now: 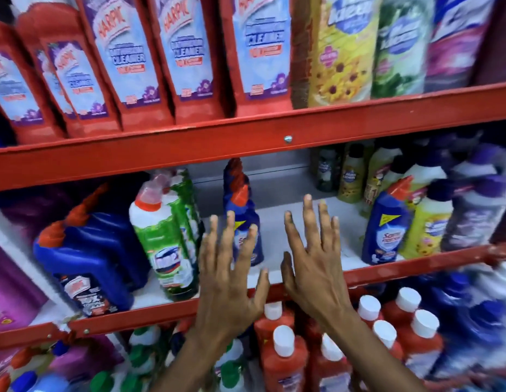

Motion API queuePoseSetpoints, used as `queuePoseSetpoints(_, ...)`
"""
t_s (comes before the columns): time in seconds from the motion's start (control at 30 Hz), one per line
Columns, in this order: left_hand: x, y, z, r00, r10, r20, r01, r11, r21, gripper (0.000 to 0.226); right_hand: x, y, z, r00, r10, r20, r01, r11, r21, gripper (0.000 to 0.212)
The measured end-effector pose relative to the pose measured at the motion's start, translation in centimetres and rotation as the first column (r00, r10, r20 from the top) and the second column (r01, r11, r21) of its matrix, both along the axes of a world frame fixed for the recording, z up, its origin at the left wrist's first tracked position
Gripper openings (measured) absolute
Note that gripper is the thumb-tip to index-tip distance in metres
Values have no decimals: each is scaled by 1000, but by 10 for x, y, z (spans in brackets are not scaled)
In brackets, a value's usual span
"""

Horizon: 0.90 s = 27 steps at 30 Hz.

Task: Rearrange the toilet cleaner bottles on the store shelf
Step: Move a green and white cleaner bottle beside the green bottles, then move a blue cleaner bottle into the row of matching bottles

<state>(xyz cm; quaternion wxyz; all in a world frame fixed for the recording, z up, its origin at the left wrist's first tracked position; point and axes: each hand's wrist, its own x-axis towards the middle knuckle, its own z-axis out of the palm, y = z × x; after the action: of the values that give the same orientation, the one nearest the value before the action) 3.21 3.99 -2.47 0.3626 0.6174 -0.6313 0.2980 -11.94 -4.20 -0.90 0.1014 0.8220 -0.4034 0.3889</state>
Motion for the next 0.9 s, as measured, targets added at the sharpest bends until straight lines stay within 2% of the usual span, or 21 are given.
queuePoseSetpoints(0.1,-26,-27,-6,999,-39,21,35,987,154,81,-36,-19,-8,996,-83,39,83,996,24,81)
queuePoseSetpoints(0.23,-64,-64,-11,992,-130,-6,126,950,287,76,-86,-46,-17,984,-142,111,139,990,39,76)
queuePoseSetpoints(0.3,-82,-82,-12,980,-191,-63,201,924,326,74,-107,-57,-20,969,-153,193,144,988,58,74)
queuePoseSetpoints(0.43,-118,-116,-12,932,-236,-276,335,853,401,76,-136,-72,-23,924,-150,353,95,981,166,74)
queuePoseSetpoints(0.57,-149,-143,-8,837,-233,-495,443,819,364,71,-152,-83,-28,905,-116,410,-29,943,332,69)
queuePoseSetpoints(0.7,-166,-159,1,696,-204,-688,528,795,298,52,-159,-92,-23,847,-73,527,-172,899,402,60)
queuePoseSetpoints(0.8,-169,-160,4,628,-184,-756,533,810,246,41,-161,-93,-20,812,-84,577,-209,882,423,49)
queuePoseSetpoints(0.9,-162,-149,4,609,-200,-767,510,840,186,36,-157,-90,-18,788,-51,614,-258,878,404,48)
